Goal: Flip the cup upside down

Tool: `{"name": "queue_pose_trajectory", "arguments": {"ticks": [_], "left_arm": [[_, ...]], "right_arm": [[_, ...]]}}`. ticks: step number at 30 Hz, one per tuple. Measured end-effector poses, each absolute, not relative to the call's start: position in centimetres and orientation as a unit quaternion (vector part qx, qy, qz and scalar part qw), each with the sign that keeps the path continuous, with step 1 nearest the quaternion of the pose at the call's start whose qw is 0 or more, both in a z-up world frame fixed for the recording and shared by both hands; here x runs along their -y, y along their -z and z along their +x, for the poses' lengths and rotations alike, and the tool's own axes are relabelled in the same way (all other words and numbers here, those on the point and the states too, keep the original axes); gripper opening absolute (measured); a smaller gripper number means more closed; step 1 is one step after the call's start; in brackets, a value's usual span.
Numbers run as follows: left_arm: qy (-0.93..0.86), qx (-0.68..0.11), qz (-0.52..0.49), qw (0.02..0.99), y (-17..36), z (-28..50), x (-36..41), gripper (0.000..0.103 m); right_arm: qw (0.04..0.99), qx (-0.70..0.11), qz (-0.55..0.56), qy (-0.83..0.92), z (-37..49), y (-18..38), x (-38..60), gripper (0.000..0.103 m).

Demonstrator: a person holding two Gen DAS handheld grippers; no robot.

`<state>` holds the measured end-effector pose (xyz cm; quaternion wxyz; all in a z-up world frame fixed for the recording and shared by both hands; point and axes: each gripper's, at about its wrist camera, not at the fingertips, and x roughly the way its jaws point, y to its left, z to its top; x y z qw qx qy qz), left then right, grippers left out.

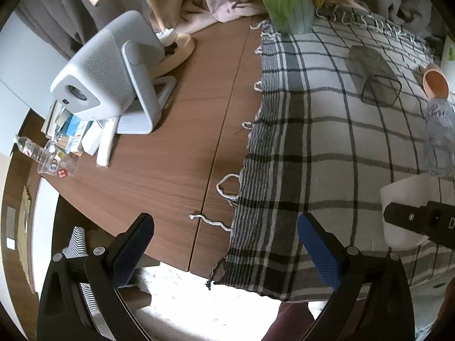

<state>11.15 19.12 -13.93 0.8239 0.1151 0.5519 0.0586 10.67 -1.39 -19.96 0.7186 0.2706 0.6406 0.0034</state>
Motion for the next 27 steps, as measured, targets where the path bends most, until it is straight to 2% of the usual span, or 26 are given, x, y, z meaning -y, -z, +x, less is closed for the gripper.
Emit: {"name": "queue_pose_trajectory", "arguments": {"ticks": [6,9,20,27], "left_arm": [[-0.05,-0.557,0.108,0.822,14.2,11.2,-19.0,0.103],[-0.044,-0.556,0.102,0.824,14.0,10.9,-18.7,0.103],[-0.003,-0.498,0.07,0.864,11.7,7.1,-13.7,0.103],[0.008,-0.464,0.051,0.884,12.1,4.2,-9.0,0.103]], "right_arm": [[0.718,-0.645,0.26,-0.003,10.7,19.8,1.1,0.073],[0.727,-0.641,0.247,-0.014,10.6,18.9,0.7,0.079],[0.839,-0.526,0.136,-0.017,8.3,9.6,3.1,0.081],[0.866,-0.496,0.052,0.021,7.4,8.1,6.7,0.081]]}}
